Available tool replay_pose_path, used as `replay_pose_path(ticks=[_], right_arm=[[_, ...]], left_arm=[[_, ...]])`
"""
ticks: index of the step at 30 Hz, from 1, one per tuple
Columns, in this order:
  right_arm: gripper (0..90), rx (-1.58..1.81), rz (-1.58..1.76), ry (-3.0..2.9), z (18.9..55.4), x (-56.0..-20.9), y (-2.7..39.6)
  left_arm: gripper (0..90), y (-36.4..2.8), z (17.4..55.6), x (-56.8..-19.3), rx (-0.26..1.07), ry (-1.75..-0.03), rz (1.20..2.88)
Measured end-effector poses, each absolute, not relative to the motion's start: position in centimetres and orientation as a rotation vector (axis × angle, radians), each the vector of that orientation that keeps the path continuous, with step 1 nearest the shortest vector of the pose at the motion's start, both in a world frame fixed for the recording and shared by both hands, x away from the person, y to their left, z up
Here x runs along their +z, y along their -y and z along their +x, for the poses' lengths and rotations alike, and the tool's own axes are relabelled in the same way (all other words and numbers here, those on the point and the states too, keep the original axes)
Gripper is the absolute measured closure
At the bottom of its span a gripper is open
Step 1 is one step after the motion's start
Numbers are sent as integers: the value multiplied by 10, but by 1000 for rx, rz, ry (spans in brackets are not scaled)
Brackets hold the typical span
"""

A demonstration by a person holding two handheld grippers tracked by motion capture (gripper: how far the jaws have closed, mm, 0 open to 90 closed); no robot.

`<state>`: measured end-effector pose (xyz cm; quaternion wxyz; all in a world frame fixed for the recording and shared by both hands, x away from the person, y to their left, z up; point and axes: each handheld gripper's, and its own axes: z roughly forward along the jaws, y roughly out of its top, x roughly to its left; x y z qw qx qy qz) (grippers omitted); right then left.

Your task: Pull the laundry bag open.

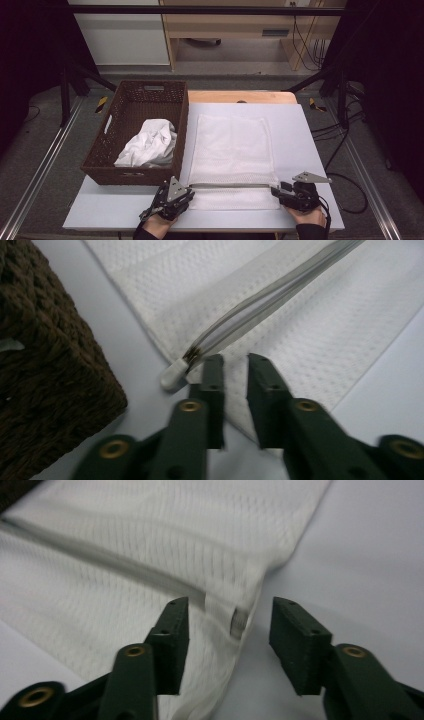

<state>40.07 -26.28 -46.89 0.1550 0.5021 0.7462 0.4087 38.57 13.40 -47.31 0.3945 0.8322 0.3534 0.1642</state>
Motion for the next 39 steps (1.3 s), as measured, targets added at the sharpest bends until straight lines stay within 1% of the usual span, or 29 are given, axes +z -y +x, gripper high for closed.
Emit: replay_pose_path(ticks=[3,6,8,9,11,12,13,14,18,21,22,23,31,35,36,37,38,39], right_arm=[[440,1220,1406,-2036,413,-461,263],[466,1171,1449,-2034,435,-466,258],[504,1099,1473,-2073,449,-475,254],[510,1060,1477,-2087,454,-479,253],[549,1035,1471,-2089,458,-484,251],[556,1034,1481,-2083,458,-484,251],[577,1038,1481,-2071,458,-485,251],[598,1032,1466,-2067,458,-485,250],[719,1039,1461,-2070,457,-486,246],[843,1001,1453,-2068,459,-485,247],[873,1011,1466,-2065,461,-485,248],[879,1015,1471,-2063,463,-485,250],[884,983,1464,-2000,471,-482,254],[867,961,1463,-2010,471,-484,252],[846,966,1456,-2002,470,-482,252],[804,978,1448,-1990,469,-481,253],[743,983,1432,-1973,467,-479,254],[693,992,1424,-1962,466,-477,255]], left_arm=[[648,-129,386,-478,397,-894,2129],[643,-127,386,-483,406,-904,2140],[691,-127,386,-483,409,-917,2140],[743,-127,386,-484,409,-922,2138],[804,-127,386,-484,427,-943,2139],[849,-126,387,-483,430,-946,2142],[879,-127,387,-483,419,-952,2140],[887,-126,386,-483,423,-950,2142],[891,-124,385,-483,443,-935,2153],[892,-125,385,-483,434,-935,2149],[892,-125,385,-483,434,-933,2153],[892,-125,385,-483,435,-932,2154],[892,-120,381,-483,428,-888,2166],[890,-119,381,-482,435,-875,2163],[890,-119,380,-481,438,-869,2149],[889,-120,380,-480,435,-859,2138],[885,-120,380,-478,440,-842,2131],[857,-121,379,-476,452,-829,2117]])
